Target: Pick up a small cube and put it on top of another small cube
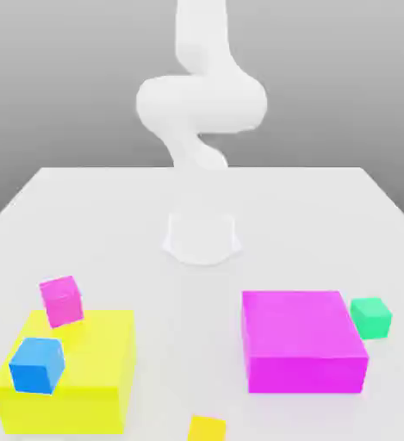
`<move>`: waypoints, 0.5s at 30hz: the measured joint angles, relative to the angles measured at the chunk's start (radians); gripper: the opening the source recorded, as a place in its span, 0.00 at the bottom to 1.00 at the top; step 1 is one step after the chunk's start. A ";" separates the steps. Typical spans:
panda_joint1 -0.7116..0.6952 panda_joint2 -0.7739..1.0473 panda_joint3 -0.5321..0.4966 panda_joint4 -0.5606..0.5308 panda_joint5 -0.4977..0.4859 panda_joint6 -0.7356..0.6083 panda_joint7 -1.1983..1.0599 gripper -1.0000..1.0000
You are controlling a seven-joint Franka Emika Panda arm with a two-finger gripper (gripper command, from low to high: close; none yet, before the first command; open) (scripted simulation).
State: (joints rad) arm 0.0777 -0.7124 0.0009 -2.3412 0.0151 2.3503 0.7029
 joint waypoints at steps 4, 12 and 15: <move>0.126 0.145 0.008 -0.068 0.024 0.083 -0.159 0.50; 0.341 0.423 0.060 -0.199 0.061 0.242 -0.460 0.50; 0.405 0.526 0.097 -0.248 0.063 0.302 -0.564 0.50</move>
State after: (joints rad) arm 0.4826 -0.1861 0.0975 -2.5890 0.0784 2.6523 0.1389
